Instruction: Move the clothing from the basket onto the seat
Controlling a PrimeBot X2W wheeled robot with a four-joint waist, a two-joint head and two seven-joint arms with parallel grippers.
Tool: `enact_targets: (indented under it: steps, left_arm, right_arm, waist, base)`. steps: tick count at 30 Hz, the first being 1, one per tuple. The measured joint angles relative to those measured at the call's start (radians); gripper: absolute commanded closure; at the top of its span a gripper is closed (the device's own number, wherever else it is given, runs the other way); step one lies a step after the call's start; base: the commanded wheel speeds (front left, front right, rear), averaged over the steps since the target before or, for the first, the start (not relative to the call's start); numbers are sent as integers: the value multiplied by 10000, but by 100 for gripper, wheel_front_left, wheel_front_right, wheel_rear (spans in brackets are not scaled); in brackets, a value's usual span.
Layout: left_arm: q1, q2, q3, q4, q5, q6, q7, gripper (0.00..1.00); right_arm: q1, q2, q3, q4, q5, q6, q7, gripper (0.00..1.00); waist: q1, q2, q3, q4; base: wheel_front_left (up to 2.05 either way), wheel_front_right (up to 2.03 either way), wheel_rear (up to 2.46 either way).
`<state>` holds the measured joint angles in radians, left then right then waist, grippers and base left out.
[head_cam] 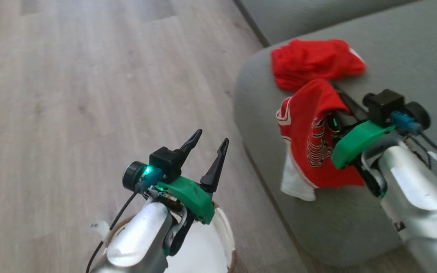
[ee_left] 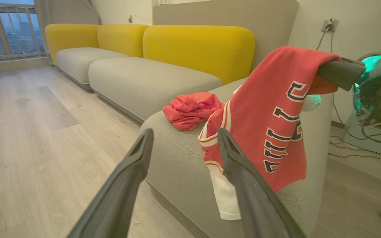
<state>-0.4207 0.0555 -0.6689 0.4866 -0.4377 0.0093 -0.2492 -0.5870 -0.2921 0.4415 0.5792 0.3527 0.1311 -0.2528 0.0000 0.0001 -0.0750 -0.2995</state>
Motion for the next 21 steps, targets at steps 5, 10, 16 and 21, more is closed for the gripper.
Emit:
enact_targets:
  steps: [5, 10, 16, 21]
  left_arm:
    - [8, -46, -4, -113, 8, 0, -2, 0]
    - [23, -77, -8, -226, 38, 0, -4, 0]
    - [46, -86, -25, -337, 123, 2, -4, 0]
    - [215, -86, -134, -504, 232, 61, -4, 0]
  right_arm:
    - [4, -176, -257, -357, -19, 0, 167, 100]
    - [5, -284, -493, -731, -88, 0, 351, 100]
    - [15, -301, -677, -999, -86, 0, 598, 100]
    - [6, -410, -903, -995, -104, 0, 771, 100]
  waist:
    - [0, 0, 213, -773]
    - [0, 0, 464, -1416]
    - [0, 0, 781, -1702]
    - [0, 0, 863, -1415]
  base:
    - [0, 0, 0]
    - [0, 0, 0]
    - [0, 0, 0]
    - [0, 0, 0]
